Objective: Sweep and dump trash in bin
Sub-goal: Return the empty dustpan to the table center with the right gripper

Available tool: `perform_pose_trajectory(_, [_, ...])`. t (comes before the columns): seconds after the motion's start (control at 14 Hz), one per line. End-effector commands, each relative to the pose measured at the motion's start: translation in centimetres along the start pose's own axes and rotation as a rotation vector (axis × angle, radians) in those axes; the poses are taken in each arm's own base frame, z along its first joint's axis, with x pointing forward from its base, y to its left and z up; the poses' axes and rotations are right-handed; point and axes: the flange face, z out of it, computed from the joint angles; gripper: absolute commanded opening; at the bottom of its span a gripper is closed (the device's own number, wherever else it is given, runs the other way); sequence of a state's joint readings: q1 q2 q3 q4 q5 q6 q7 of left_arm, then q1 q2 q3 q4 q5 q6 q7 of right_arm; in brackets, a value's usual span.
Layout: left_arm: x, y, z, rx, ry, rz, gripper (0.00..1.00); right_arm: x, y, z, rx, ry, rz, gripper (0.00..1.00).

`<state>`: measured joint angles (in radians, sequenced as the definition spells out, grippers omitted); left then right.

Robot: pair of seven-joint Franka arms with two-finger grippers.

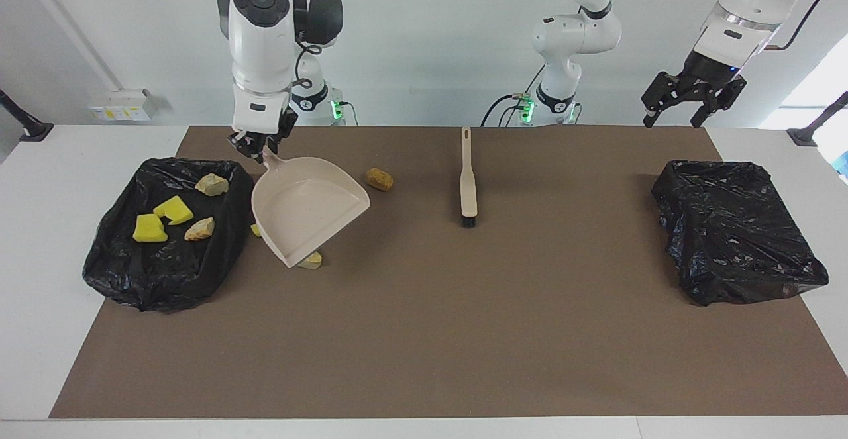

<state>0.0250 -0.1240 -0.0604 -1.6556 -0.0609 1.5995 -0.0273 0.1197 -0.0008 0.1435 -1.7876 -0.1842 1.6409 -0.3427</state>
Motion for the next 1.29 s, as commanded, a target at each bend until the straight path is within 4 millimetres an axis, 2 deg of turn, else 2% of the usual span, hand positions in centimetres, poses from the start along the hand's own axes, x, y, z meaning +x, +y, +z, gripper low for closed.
perform_pose_trajectory(0.0, [0.3,-0.6,0.5,0.013,0.016,-0.004,1.0,3.4,-2.5,0.7,0.045,0.03,0.148,0.0])
perform_pose_trajectory(0.21, [0.5,-0.7,1.0,0.013,0.023,-0.003,1.0,8.9,-5.5,1.1,0.14,0.075,0.37,0.0])
perform_pose_trajectory(0.36, [0.5,-0.8,1.1,0.013,0.022,-0.005,1.0,11.6,-7.1,2.0,0.207,0.106,0.453,0.0])
perform_pose_trajectory(0.5, [0.5,-0.7,1.2,0.013,0.02,-0.006,1.0,14.8,-10.2,3.6,0.225,0.141,0.539,0.0])
perform_pose_trajectory(0.64, [0.5,-0.6,1.2,0.013,0.02,-0.008,1.0,18.2,-11.6,4.6,0.29,0.167,0.64,0.0])
perform_pose_trajectory(0.79, [0.5,-0.6,1.2,0.013,0.02,-0.008,1.0,21.7,-14.1,5.9,0.323,0.184,0.655,0.0])
perform_pose_trajectory(0.86, [0.5,-0.6,1.1,0.013,0.022,-0.006,1.0,23.0,-14.8,6.9,0.332,0.194,0.673,0.0])
perform_pose_trajectory(1.0, [0.6,-0.6,1.1,0.013,0.028,0.003,1.0,24.8,-14.9,8.7,0.35,0.215,0.695,0.0])
perform_pose_trajectory(1.21, [1.1,-0.5,1.1,0.01,0.058,0.003,1.0,25.7,-15.5,10.7,0.356,0.217,0.695,0.0])
